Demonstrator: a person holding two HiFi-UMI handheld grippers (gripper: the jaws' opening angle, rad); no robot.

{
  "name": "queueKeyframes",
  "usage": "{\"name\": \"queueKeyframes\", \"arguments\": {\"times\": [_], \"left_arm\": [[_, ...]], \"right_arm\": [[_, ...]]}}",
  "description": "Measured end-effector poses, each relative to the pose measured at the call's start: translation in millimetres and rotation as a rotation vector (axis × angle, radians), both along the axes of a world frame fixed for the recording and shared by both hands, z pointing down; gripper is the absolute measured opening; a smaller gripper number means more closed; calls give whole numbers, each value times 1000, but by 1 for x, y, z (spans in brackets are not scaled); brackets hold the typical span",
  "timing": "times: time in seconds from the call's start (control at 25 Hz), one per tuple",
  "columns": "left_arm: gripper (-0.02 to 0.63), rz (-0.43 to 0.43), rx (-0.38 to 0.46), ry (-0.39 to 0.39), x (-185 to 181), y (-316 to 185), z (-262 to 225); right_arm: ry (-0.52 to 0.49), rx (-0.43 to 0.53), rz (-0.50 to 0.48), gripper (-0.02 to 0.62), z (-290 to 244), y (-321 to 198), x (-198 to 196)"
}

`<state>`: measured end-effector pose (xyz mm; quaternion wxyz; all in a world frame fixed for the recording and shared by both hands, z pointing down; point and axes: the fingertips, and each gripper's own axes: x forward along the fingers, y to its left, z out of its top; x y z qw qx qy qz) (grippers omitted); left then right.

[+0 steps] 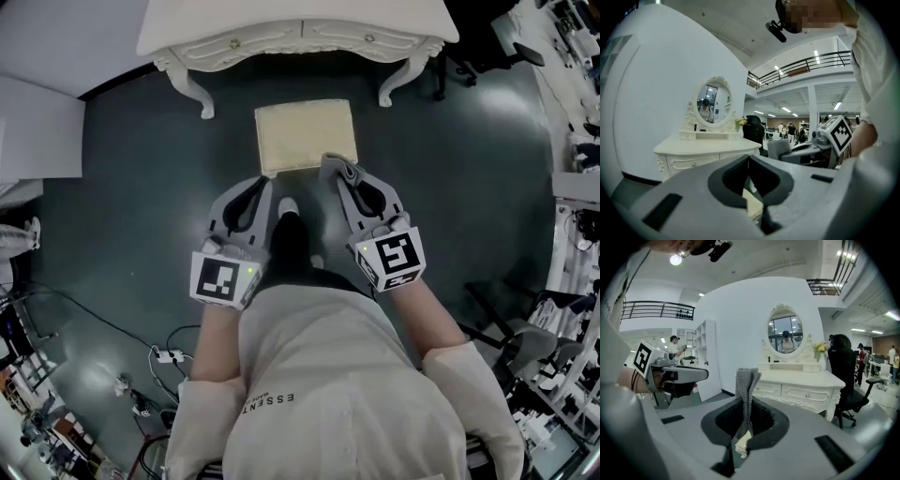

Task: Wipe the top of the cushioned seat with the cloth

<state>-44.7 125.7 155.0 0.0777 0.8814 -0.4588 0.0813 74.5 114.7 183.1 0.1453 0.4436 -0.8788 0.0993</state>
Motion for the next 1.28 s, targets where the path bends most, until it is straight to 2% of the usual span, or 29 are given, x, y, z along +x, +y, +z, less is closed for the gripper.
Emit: {"name": "queueKeyframes", "arguments": {"times": [0.24, 0.52, 0.64, 0.76, 1.04, 1.28], "left_arm": [[3, 16, -85, 52, -22, -67, 44], [3, 21, -123, 52, -54, -125, 105], [3, 10, -149, 30, -67, -139, 133], [3, -23, -176, 42, -79, -147, 161], [3, -69, -248, 56, -96, -162, 234], [3, -112, -292, 44, -105, -170, 297]], "right_arm": [[8, -92, -41, 28, 42, -73, -42], [22, -189, -70, 28, 116, -146, -89], [14, -271, -86, 28, 153, -165, -106], [21, -343, -111, 28, 194, -178, -122], [83, -412, -78, 28, 291, -221, -144], [131, -494, -111, 28, 379, -231, -153]]}}
